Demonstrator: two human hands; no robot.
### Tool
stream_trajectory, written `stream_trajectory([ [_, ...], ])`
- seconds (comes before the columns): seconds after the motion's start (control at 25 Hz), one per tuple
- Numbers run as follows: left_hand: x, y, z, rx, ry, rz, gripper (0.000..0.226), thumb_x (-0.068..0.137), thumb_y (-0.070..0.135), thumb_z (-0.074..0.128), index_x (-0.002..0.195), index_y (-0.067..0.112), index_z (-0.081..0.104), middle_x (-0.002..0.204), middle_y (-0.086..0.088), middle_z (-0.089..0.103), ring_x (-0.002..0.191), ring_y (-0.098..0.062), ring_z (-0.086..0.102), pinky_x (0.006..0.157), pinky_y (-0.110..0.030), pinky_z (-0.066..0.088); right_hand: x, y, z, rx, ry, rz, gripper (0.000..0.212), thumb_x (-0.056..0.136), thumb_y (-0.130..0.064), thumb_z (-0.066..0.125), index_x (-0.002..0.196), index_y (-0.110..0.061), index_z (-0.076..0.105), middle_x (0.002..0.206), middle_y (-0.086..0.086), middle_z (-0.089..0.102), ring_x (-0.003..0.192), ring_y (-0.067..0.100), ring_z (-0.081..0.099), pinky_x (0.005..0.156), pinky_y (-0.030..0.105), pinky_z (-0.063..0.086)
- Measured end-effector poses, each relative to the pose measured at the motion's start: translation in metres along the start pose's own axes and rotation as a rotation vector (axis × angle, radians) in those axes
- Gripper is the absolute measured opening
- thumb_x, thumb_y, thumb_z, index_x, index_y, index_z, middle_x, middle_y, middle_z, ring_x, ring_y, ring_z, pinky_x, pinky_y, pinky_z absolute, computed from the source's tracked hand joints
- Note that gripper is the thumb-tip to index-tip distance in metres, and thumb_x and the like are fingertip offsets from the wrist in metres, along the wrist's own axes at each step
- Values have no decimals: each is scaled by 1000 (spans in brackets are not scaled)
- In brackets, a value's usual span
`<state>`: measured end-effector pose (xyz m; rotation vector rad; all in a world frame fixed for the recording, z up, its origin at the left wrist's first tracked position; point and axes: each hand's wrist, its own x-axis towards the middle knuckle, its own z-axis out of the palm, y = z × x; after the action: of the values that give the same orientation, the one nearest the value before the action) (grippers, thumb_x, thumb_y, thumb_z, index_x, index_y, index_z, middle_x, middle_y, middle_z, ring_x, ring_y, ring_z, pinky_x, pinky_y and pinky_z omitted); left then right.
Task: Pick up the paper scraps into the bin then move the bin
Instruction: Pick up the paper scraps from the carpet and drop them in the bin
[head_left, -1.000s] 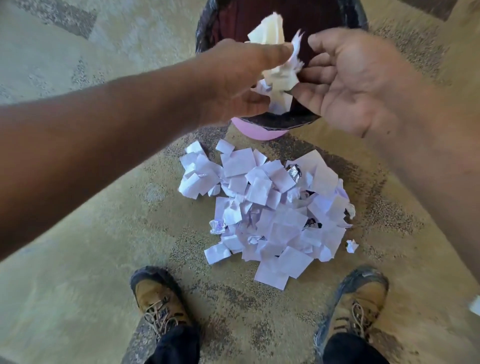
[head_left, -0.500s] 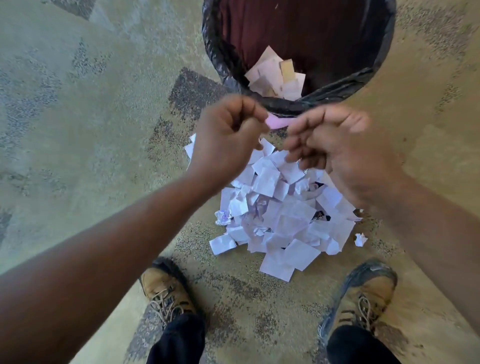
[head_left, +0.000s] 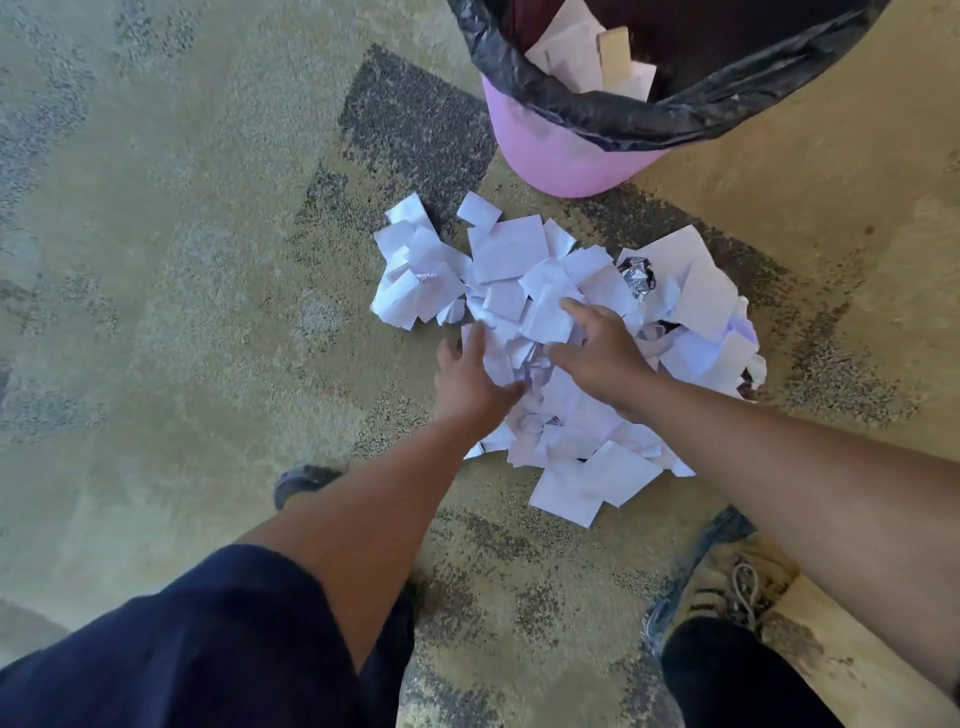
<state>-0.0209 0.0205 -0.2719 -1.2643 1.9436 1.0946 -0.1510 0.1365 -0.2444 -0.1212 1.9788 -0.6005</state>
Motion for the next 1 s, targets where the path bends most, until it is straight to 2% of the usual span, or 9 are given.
stream_trajectory([
  [0.08,4,2,3,-103,49,-2,76,78,32,83,146,28,48,142,-8,31,118,-33,55,103,-39,48,12,-2,16,6,-33,32,62,93,-25,67,151,-17,46,158,8,28,139,24,42,97,25,38],
  [0.2,2,4,-4,-182,50,1,48,81,7,74,126,20,62,129,-7,42,95,-25,57,78,-24,44,17,3,32,106,55,58,38,88,-20,74,124,-9,68,131,8,59,117,22,60,87,26,44],
  [0.32,-4,-5,-17,-177,90,76,31,80,6,76,106,21,68,111,-3,51,94,-23,59,74,-27,43,4,2,32,245,203,41,4,85,-13,75,88,-12,75,87,1,69,84,19,65,75,32,53],
  [0.4,-8,-14,-29,-137,119,96,25,82,13,81,104,18,72,104,1,54,93,-19,57,76,-25,40,-8,2,25,294,234,8,10,83,-11,75,79,-19,70,76,-3,65,71,17,59,70,33,51],
  [0.52,-14,-27,-48,-221,150,29,17,83,21,84,97,22,74,83,9,58,77,-15,55,62,-24,41,-25,7,11,247,268,-42,22,83,-11,73,95,-21,57,75,0,52,65,19,48,63,31,42],
  [0.64,-26,-28,-69,-385,164,-22,15,80,24,86,89,29,75,81,3,71,73,-23,69,64,-33,57,-40,8,-1,262,220,13,45,84,-10,69,114,-32,43,87,10,57,73,28,57,63,39,49],
  [0.76,-45,-12,-89,-673,140,-18,19,80,9,85,86,24,75,92,-3,77,80,-23,72,72,-40,60,-51,3,-3,315,115,81,31,80,-15,62,109,-11,51,92,19,54,78,42,55,72,52,63],
  [0.84,-58,4,-102,-892,86,-3,22,78,0,82,88,18,75,95,-9,75,87,-27,70,82,-47,56,-63,-6,-2,466,28,130,38,78,-13,59,110,4,47,89,12,46,80,30,45,71,48,65],
  [1.0,-91,38,-114,-1134,3,7,23,75,1,80,94,11,71,91,-20,59,85,-30,66,87,-54,53,-100,-41,-3,737,-82,118,19,88,-2,58,107,-6,57,96,16,63,86,24,59,64,36,58],
])
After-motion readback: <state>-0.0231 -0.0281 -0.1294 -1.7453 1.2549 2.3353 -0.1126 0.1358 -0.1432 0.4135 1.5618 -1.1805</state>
